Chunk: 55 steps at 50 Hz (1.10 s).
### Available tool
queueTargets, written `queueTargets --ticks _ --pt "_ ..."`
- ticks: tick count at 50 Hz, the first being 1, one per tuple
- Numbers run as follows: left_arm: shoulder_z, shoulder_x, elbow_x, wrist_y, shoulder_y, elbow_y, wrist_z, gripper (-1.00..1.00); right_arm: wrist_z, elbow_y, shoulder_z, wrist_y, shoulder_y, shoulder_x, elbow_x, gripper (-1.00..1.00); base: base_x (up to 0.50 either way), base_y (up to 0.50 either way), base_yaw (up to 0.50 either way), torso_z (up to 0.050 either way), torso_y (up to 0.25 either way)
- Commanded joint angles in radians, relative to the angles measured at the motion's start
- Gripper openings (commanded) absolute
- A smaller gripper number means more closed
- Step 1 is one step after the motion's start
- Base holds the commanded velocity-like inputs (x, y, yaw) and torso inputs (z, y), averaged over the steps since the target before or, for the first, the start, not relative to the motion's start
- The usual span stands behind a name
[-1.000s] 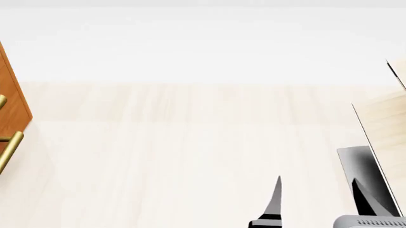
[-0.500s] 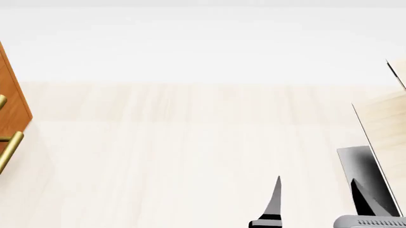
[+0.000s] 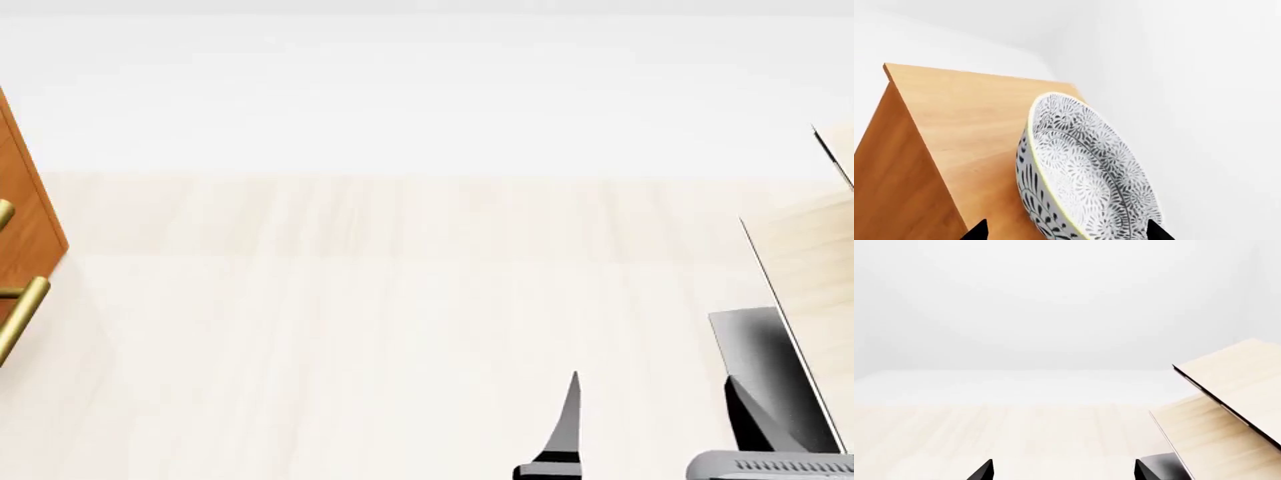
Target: Close the top drawer of the cabinet and put the bowl on top of it.
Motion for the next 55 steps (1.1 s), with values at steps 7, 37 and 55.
queueTargets --ticks 7,37,55 --pt "-0.149 -0.042 -0.224 -0.123 0.158 0.276 -0.070 1.00 -0.017 0.014 -0.012 -0.018 -0.007 -0.007 -0.019 1.00 0.00 0.00 0.00 0.000 0.000" --pt "-0.087 -0.092 -0.537 -0.249 0.270 0.820 -0.122 1.00 -0.011 0.010 0.008 -0.037 -0.033 0.014 -0.005 1.00 0.00 0.00 0.00 0.000 0.000" --pt "-0.302 0.047 -0.574 -0.333 0.530 0.996 -0.078 1.00 -0.006 0.036 0.001 -0.034 -0.007 0.004 -0.003 1.00 0.00 0.00 0.00 0.000 0.000"
